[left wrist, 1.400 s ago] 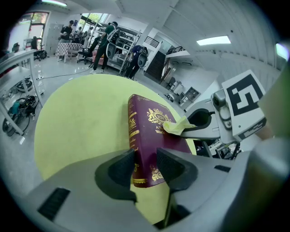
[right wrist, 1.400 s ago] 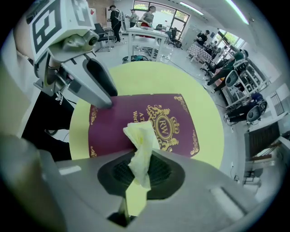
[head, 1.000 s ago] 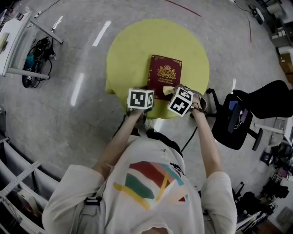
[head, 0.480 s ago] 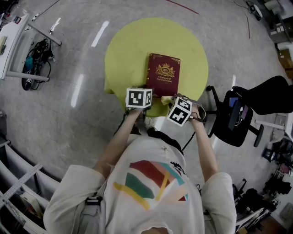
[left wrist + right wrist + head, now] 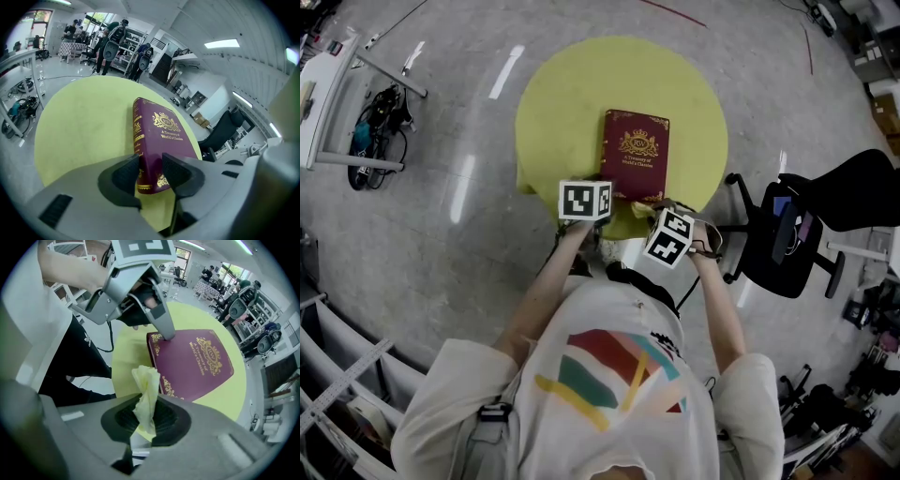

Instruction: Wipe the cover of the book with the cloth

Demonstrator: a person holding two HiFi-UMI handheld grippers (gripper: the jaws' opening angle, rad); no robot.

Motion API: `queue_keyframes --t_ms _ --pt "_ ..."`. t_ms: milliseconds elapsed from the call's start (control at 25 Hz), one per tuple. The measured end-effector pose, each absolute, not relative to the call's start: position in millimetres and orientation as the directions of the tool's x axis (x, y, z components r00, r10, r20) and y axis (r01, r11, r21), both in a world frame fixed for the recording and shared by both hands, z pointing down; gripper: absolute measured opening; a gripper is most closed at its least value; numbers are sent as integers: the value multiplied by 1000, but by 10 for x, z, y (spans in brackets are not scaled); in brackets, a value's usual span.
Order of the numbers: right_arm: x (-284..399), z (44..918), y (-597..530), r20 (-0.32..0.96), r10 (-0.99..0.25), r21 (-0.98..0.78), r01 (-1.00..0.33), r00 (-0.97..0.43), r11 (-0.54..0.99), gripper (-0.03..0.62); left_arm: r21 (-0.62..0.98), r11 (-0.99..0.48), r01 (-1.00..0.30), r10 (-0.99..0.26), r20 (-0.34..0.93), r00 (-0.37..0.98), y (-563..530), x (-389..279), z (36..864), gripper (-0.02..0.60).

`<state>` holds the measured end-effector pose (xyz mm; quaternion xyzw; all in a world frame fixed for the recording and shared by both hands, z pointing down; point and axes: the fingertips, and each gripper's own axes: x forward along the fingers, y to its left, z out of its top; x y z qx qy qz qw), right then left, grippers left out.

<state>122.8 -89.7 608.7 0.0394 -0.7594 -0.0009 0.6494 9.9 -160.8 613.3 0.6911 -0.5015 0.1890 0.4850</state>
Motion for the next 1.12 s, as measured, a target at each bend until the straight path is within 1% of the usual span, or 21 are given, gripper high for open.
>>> queue_keyframes --t_ms 120,160,200,240,360,480,680,840,1120 --pt "1208 5911 -975 977 -107 94 -80 -184 992 28 475 -36 -879 -511 748 424 -1606 83 6108 156" --pt "1199 5849 -1016 973 -128 113 -86 -195 990 28 462 -37 -886 -524 746 411 -1607 48 6083 146" --pt "1190 5781 -1062 967 -149 132 -92 -206 987 28 445 -35 -895 -544 742 391 -1617 -2 6046 102" --pt "1183 5705 -1117 961 -172 153 -100 -217 983 28 432 -33 -901 -569 733 373 -1636 -51 5993 78" --pt "1175 5437 -1347 930 -263 230 -151 -258 961 28 442 -29 -897 -643 679 355 -1743 -168 5729 59" --pt "1163 5121 -1608 885 -361 305 -221 -293 926 28 477 -21 -879 -716 606 346 -1856 -286 5425 23" --pt "1092 4619 -1933 813 -476 397 -279 -336 875 28 463 -33 -886 -795 525 304 -1950 -450 5039 15" --pt "956 4420 -2115 782 -508 427 -283 -361 859 28 469 -17 -883 -825 492 278 -1925 -553 4887 15" --pt "527 4583 -2475 809 -457 412 -198 -369 889 28 451 -4 -892 -862 451 232 -1869 -791 4713 15"
